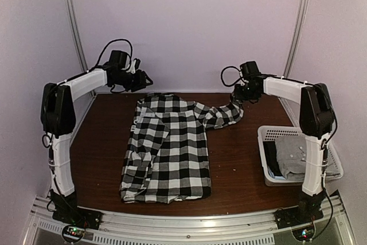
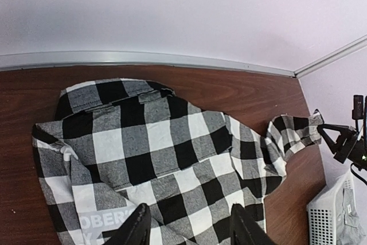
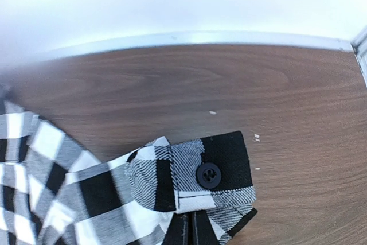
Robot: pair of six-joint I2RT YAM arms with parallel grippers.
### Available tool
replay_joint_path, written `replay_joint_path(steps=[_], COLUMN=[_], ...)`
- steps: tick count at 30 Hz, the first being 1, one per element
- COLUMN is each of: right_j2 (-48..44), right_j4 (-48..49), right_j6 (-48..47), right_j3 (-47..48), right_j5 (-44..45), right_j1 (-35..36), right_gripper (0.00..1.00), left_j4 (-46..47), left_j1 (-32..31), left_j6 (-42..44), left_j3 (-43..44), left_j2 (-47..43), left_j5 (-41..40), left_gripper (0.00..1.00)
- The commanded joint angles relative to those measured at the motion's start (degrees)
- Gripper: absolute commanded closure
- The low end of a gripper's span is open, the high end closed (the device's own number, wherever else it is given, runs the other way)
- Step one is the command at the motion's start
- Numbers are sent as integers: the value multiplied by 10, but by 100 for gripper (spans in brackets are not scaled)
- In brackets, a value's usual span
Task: Fold and stack the long sleeve shirts
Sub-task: Pick up the sleeve from the corner of the board, then place the 2/3-rectangle-folded shirt on the 1/3-folded shirt.
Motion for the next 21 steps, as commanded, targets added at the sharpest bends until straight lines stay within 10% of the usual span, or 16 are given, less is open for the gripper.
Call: replay_joint_path(steps=[1, 13, 21], right_j2=[-62, -31, -17], right_j4=[27, 135, 146], right_j6=[-16, 72, 68], right_j3=[19, -35, -52], right_j5=[1, -179, -215], right_j1=[72, 299, 325], right_gripper=[100, 100, 53], left_j4=[59, 244, 319], left_j1=[3, -20, -51], left_j6=[-12, -113, -158], left_j3=[-97, -502, -620], left_j2=[-81, -287, -340], left_j5=[20, 81, 70], left_gripper=[52, 50, 37])
